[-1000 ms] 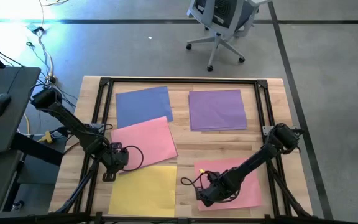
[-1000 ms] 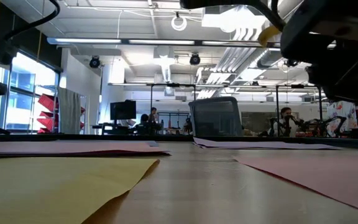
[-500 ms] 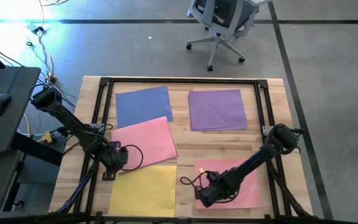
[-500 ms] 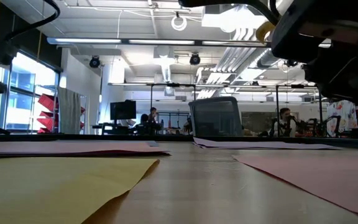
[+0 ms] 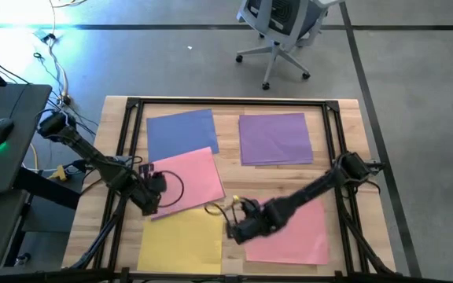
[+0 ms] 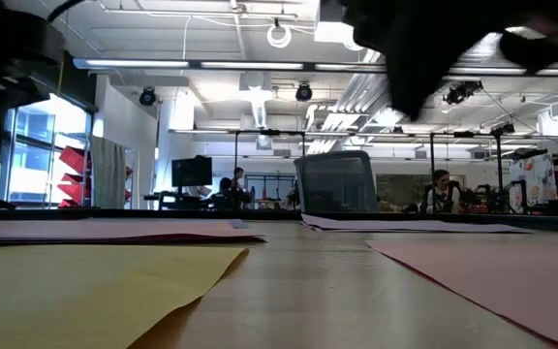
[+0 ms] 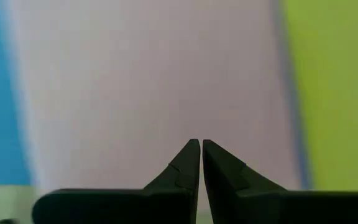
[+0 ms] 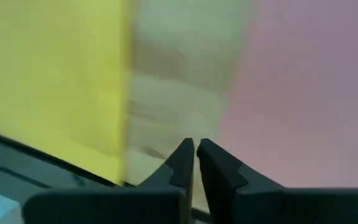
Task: Organize paper
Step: Stack the pink paper on the bottom right pink paper
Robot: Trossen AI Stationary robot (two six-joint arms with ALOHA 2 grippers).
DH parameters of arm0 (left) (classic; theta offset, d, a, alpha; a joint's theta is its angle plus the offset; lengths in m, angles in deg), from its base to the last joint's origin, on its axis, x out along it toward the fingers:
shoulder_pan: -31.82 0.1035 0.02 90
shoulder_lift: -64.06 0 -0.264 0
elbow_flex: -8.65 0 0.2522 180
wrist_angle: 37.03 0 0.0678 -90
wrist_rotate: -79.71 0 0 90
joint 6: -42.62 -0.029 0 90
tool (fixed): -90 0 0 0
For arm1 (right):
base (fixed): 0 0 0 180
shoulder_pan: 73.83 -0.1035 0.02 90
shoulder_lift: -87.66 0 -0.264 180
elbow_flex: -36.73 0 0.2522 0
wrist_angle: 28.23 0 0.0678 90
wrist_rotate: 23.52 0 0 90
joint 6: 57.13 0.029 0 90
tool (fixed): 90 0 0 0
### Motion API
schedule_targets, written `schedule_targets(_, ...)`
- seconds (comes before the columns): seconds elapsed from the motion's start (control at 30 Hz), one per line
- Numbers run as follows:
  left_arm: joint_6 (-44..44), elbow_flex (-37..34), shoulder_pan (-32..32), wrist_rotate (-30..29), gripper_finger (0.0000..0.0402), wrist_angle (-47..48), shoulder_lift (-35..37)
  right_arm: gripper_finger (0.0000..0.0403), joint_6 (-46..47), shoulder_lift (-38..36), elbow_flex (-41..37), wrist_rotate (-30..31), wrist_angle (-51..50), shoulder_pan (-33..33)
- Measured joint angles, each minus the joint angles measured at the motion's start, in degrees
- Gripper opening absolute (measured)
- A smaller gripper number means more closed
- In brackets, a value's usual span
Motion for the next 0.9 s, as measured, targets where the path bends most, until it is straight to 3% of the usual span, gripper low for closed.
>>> schedule_targets(0.23,-12.6,-6.4,12.0,-3.5,0.0000,-10.2,0.0,0.0134,-14.3,0.0,-1.7,3.3,6.0,10.8)
schedule_targets(0.4,-22.1,-13.7,17.4,1.9,0.0000,-24.6,-0.1,0.0175,-18.6,-0.1,-4.8,3.4,15.9,16.6)
schedule_targets(0.6,-36.5,-19.0,19.4,5.6,0.0000,-38.5,-0.3,0.0188,-20.6,1.8,-5.3,0.8,22.7,18.6)
schedule_targets(0.9,-51.0,-21.4,21.5,11.0,0.0000,-48.5,-3.3,0.0188,-19.2,4.1,-5.3,0.0,21.7,17.6)
